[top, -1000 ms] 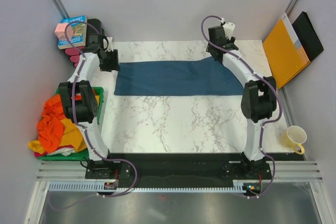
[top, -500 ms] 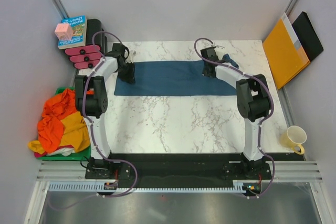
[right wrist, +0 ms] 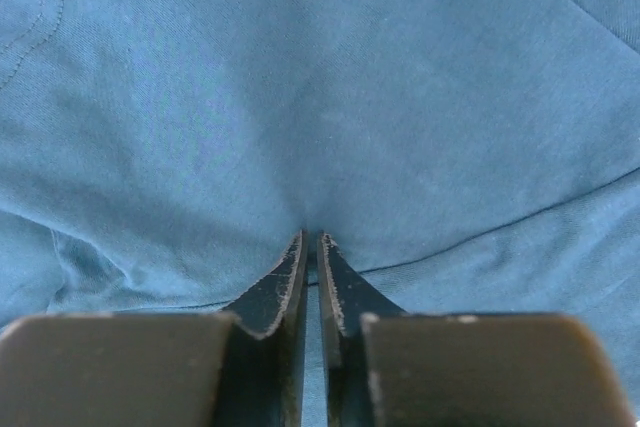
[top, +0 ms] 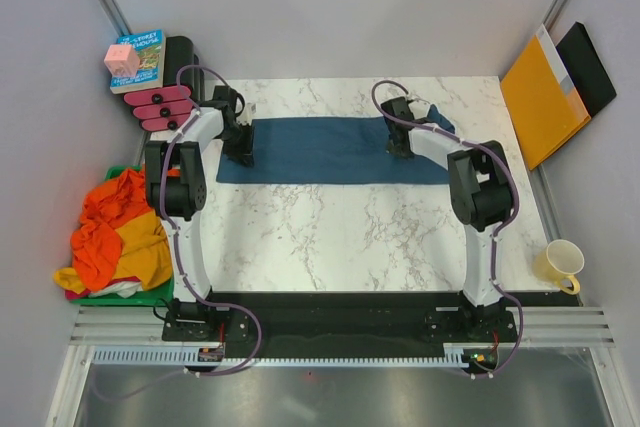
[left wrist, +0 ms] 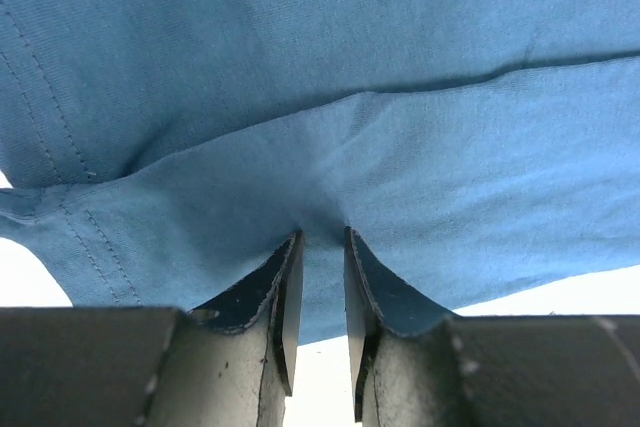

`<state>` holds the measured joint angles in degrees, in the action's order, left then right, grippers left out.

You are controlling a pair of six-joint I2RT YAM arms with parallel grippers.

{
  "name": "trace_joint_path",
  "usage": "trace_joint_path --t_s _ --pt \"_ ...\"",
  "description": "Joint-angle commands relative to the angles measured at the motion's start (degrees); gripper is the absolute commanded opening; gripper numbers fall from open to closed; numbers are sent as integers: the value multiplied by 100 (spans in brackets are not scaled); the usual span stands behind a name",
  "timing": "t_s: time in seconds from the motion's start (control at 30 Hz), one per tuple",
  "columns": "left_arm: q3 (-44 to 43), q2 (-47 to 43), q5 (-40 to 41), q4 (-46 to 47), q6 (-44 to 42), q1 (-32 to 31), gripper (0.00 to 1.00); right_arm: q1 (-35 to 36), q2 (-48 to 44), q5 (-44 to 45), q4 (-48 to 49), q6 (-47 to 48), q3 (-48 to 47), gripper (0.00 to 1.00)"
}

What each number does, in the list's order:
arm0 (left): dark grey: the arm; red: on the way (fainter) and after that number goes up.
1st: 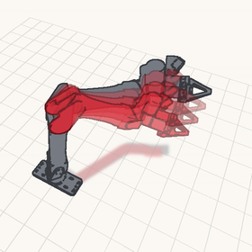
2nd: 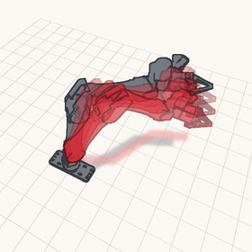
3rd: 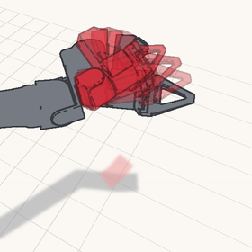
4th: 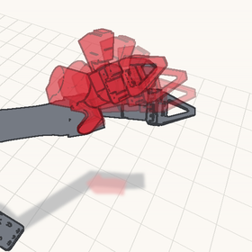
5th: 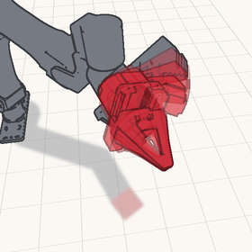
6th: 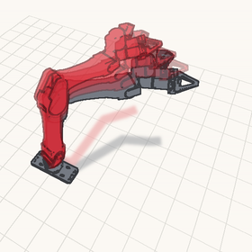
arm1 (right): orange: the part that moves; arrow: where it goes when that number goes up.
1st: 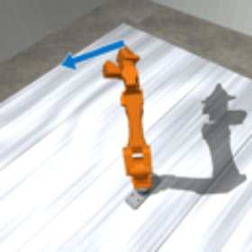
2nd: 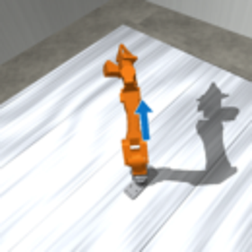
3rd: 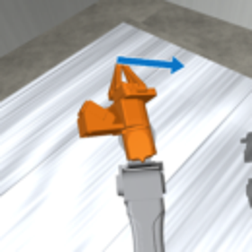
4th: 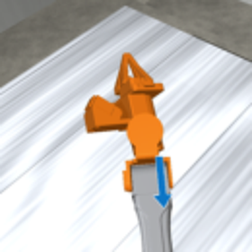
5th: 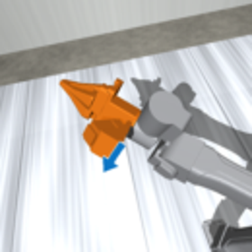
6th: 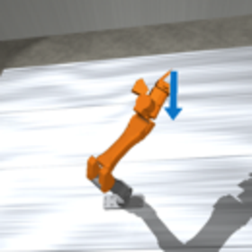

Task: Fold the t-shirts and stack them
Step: Rotate the tshirt 90 degrees

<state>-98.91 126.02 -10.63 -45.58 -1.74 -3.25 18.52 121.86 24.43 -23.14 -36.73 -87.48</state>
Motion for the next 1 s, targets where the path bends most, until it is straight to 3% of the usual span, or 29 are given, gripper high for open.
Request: trace_joint_path --t_s 0.0,0.17,0.33,0.6,0.77,0.83,0.97 --pt "-67 274 254 -346 -204 26 31 -33 -224 115 -472 -115 310 17" --pt "74 169 220 -399 -310 26 31 -130 -216 80 -516 -10 390 30" --pt "556 -147 18 -557 -441 -79 28 -481 388 -174 -884 175 -408 36" --pt "1638 -876 -35 -794 -1161 -852 25 -552 1943 -597 -1913 456 -3264 41" --pt "1560 -1219 -491 -1277 -1478 -1292 24 -569 2675 -1158 -2555 369 -4846 50" --pt "1516 -1333 -745 -1539 -1566 -1476 23 -569 2755 -1343 -2547 342 -5006 56" --pt "1489 -1711 -896 -1639 -1646 -1749 24 -578 2223 -1362 -2337 368 -4640 57"
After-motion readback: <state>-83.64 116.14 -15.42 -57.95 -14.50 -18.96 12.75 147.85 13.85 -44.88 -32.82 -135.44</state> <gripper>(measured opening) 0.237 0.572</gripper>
